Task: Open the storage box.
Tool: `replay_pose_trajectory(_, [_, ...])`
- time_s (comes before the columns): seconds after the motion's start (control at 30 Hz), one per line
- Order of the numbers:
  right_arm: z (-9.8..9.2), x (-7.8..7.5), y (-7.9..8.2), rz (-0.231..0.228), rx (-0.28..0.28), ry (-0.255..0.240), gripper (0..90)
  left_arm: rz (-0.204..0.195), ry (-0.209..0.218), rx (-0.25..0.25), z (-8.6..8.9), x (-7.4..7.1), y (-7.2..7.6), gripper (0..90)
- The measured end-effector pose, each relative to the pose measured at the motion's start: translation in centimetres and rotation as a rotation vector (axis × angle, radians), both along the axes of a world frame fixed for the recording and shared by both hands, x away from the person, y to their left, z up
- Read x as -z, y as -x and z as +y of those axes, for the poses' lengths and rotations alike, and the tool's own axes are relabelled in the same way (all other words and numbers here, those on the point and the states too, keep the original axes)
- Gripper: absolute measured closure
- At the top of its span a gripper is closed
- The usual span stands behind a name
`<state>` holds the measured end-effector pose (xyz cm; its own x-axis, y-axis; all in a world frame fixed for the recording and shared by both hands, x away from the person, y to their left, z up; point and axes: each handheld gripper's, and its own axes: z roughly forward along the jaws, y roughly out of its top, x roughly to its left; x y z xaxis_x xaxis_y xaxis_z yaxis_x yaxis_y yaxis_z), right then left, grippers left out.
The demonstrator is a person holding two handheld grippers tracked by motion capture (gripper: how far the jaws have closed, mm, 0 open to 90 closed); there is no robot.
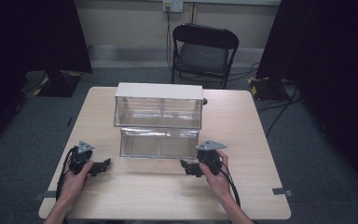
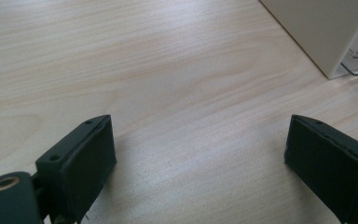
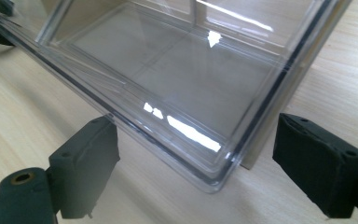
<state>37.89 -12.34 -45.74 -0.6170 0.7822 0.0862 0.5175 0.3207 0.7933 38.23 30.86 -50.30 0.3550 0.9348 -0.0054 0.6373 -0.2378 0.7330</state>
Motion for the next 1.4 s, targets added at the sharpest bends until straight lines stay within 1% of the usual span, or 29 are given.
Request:
replay_pose_trajectory(0.27, [0.13,-0.12,0.16,-0.01,0.0,0.007,13.7,0.0,0.001,0.0,-0.01,0.0,0.0,8.0])
replay_pose_trajectory(0.47, [0.06,-0.16,0.18,-0.002,-0.001,0.004,13.7,0.0,0.0,0.0,0.0,0.0,0.0,8.0])
replay_pose_trajectory(0.53, [-0.08,-0.31,0.22,0.001,-0.018,-0.023,13.6,0.0,0.0,0.0,0.0,0.0,0.0,8.0])
replay_pose_trajectory(0.67, [-0.07,-0.54,0.36,-0.011,-0.023,-0.023,13.5,0.0,0.0,-0.001,0.0,0.0,0.0,8.0])
replay_pose_trajectory(0.9, [-0.13,-0.62,0.39,-0.007,-0.027,-0.031,13.5,0.0,0.0,0.0,0.0,0.0,0.0,8.0])
replay_pose_trajectory(1.23, [-0.01,-0.75,0.56,-0.016,-0.019,-0.021,13.5,0.0,0.001,0.0,0.0,0.0,0.0,8.0])
replay_pose_trajectory(1.4, [-0.08,-0.8,0.7,-0.034,-0.015,-0.012,13.5,0.002,0.0,0.003,0.02,-0.01,0.0,8.1])
